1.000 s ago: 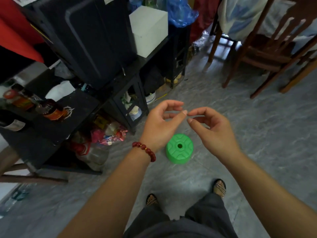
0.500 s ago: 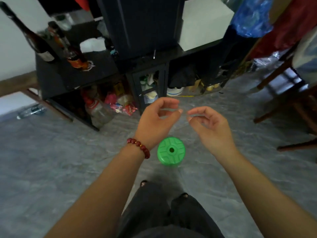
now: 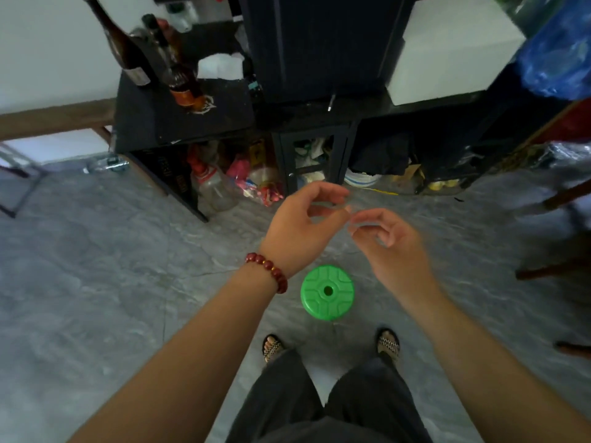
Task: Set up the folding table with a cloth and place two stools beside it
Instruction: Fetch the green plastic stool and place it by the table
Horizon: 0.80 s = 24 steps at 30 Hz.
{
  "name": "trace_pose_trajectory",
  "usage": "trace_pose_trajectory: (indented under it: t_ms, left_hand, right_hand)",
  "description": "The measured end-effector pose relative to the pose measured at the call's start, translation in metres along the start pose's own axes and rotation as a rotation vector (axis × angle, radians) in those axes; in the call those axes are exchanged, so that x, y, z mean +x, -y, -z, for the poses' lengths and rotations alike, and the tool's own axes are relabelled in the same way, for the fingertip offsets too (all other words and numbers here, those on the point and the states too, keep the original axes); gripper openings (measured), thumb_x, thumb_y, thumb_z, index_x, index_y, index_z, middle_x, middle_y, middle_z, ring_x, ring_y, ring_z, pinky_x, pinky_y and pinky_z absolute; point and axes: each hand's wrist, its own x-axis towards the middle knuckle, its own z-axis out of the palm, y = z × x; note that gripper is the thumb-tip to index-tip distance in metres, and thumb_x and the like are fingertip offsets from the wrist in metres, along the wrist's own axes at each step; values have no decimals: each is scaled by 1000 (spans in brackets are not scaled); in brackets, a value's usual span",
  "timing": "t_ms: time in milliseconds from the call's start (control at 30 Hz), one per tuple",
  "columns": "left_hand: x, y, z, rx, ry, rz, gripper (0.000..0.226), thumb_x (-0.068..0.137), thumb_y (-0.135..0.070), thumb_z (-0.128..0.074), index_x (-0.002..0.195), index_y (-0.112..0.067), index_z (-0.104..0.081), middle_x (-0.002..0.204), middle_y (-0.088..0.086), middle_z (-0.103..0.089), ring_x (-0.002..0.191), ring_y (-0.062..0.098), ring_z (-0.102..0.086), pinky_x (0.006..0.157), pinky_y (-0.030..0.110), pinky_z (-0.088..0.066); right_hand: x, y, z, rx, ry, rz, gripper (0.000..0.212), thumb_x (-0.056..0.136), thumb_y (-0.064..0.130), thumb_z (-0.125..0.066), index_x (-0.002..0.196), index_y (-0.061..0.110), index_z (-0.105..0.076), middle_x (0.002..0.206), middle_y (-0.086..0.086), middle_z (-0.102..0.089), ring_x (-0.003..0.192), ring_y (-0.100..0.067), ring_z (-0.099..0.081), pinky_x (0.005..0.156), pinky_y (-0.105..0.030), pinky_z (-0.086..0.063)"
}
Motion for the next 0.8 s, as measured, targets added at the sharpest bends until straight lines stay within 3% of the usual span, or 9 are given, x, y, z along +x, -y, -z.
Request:
trace_pose_trajectory:
  t_ms: [133, 233, 300, 467, 567, 800]
  left_hand:
    - [-1, 0, -23, -13, -139, 62, 15, 84, -17, -66, 95, -27, -62, 92, -16, -63, 81, -4, -61, 72, 11, -49]
    - [-10, 5, -51, -58, -252, 122, 17, 83, -21, -67, 92, -34, -60, 95, -16, -64, 85, 1, -63, 78, 22, -53]
    - [-12, 14, -66, -40, -310, 137, 16, 84, -22, -66, 94, -32, -60, 98, -14, -64, 86, 4, -64, 81, 27, -53]
    - [-11, 50, -87, 94, -435, 146, 16, 84, -19, -66, 99, -20, -62, 102, -4, -64, 88, 8, -63, 83, 21, -51]
    - [-11, 85, -92, 188, -481, 174, 16, 84, -18, -67, 100, -17, -63, 104, -3, -62, 89, 9, -61, 80, 6, -41]
    - [0, 186, -107, 243, -448, 211, 18, 83, -20, -67, 96, -29, -59, 102, -6, -57, 89, 7, -58, 78, 1, -36]
  right_hand:
    - [26, -7, 18, 13, 192, -13, 16, 84, 19, -67, 77, 33, -65, 80, 15, -69, 78, 0, -64, 65, -8, -46]
    - [40, -17, 36, 27, 329, -3, 30, 84, 13, -67, 74, 41, -67, 77, 15, -69, 77, -3, -64, 69, -12, -48]
    - [51, -29, 48, -1, 407, 12, 26, 84, 14, -67, 74, 37, -67, 77, 17, -68, 76, -1, -62, 69, -11, -47]
    - [77, -68, 50, -85, 588, 26, 15, 82, 23, -70, 76, 36, -64, 81, 19, -68, 78, 2, -62, 67, -8, -45]
    - [84, -99, 45, -119, 630, 40, 17, 83, 22, -68, 76, 37, -64, 82, 19, -68, 78, 3, -62, 68, -7, -44]
    - [106, -187, 26, -233, 678, 6, 16, 82, 30, -67, 73, 42, -64, 79, 22, -68, 79, 2, -63, 68, -10, -46]
